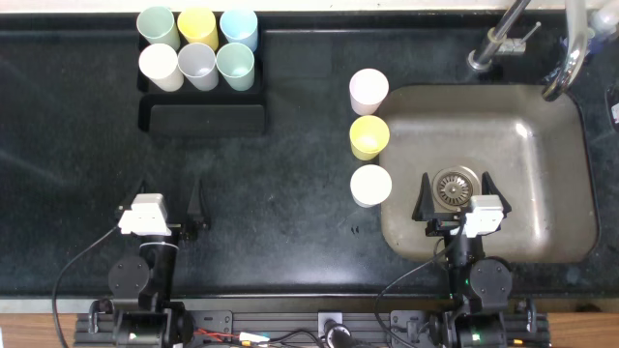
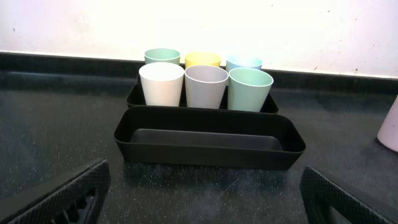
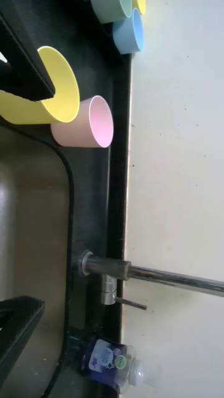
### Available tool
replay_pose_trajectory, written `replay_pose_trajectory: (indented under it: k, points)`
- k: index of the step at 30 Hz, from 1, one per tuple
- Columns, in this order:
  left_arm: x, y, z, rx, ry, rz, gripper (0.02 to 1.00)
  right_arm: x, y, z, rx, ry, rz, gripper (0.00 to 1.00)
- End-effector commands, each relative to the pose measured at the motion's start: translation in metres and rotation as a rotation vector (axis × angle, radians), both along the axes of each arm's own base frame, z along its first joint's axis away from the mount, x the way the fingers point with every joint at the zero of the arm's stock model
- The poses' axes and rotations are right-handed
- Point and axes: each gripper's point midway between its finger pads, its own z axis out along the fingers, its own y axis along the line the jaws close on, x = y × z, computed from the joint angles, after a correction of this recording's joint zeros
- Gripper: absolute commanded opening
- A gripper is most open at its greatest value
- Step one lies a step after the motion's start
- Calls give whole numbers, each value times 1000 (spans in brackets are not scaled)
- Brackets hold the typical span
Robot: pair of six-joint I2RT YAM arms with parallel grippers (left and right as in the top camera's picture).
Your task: Store Cups
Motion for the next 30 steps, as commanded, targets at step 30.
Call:
replay_pose_trajectory:
  k: [30]
  points:
    - [20, -26, 99, -87, 42, -147, 1000, 0, 1, -4, -3, 0, 8, 998]
